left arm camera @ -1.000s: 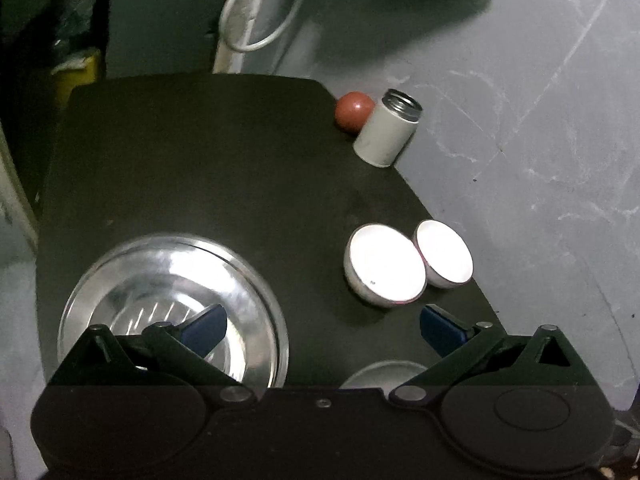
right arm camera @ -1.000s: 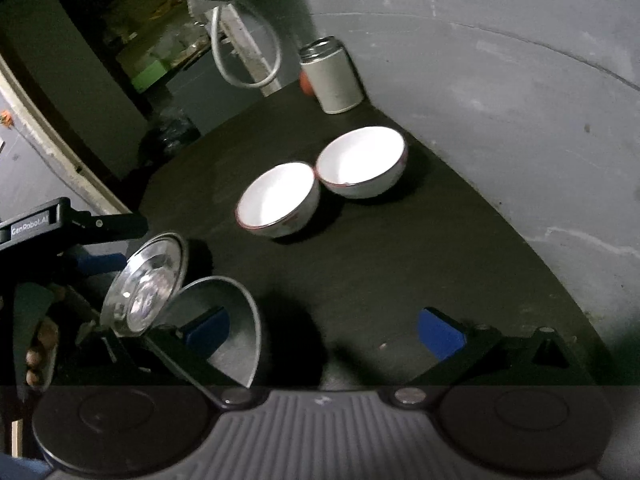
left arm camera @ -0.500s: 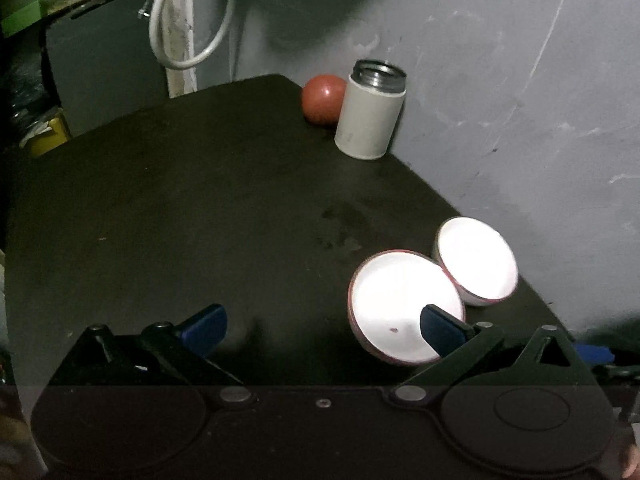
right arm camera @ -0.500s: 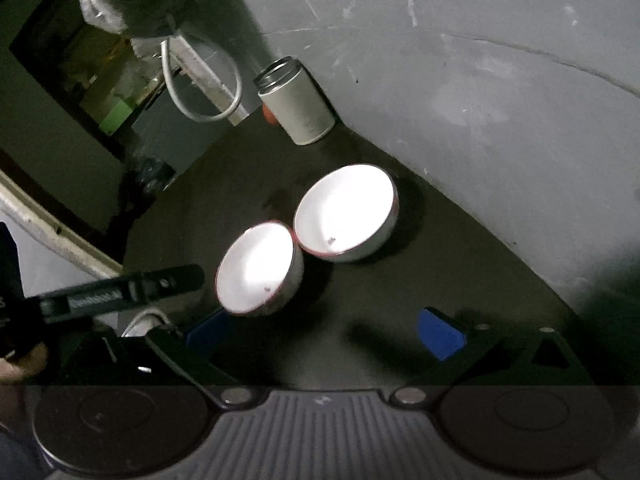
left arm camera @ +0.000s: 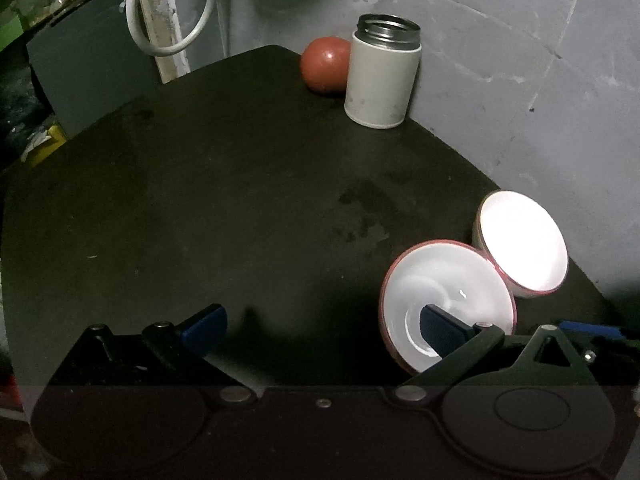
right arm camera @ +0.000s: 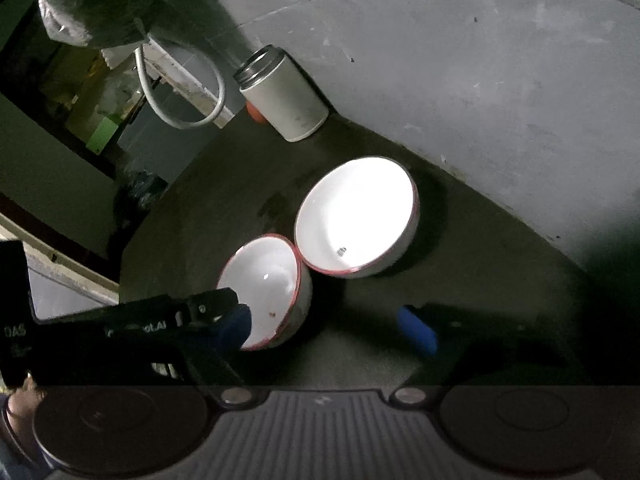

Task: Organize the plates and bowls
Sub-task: 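Move the left gripper to the red-rimmed white bowl and grasp its rim, then lift the white bowl with the left gripper and carry it toward the steel bowl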

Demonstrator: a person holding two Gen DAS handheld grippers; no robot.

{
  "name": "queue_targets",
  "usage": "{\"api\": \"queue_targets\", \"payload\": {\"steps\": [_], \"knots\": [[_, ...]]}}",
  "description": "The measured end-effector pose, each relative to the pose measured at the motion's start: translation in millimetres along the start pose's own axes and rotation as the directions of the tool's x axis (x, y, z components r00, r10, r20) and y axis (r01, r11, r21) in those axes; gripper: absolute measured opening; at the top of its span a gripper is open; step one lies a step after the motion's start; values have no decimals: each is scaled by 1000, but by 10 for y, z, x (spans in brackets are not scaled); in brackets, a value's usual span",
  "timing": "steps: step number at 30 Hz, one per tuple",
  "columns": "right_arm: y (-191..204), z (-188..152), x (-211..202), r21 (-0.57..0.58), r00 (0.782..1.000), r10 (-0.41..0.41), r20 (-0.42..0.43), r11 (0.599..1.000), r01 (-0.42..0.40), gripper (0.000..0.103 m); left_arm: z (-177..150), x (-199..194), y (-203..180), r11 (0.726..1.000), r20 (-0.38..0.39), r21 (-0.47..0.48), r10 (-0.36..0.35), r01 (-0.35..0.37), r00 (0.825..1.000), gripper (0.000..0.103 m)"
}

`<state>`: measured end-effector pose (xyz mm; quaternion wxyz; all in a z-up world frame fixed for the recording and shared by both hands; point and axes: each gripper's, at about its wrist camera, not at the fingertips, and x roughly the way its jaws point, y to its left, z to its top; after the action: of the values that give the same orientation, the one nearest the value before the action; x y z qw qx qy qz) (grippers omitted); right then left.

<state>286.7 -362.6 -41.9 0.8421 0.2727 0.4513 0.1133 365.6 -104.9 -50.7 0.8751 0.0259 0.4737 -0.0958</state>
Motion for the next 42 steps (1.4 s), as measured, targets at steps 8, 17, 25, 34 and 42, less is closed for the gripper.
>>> {"api": "queue_targets", "payload": {"steps": [8,17,25,34,42], "knots": [[76,56,153,6,1000,11,-10,1000,-10,79,54,31,-25,999,6,24,23,-23,1000,101],[67,23,216,27,1000,-10,-26,1000,11,60,69,81,-6,999,-2,-2,-49,49,999,79],[102,19,269,27,999,0,-35,1000,1,48,77,117,-33,993,-7,-59,-102,101,995,61],[150,2,307,14,999,-6,-38,1000,6,46,32,188,-31,979,-31,-142,-155,149,987,27],[154,-24,311,18,999,10,-35,1000,-9,28,-34,134,-54,972,-29,-150,-185,178,982,11]]}}
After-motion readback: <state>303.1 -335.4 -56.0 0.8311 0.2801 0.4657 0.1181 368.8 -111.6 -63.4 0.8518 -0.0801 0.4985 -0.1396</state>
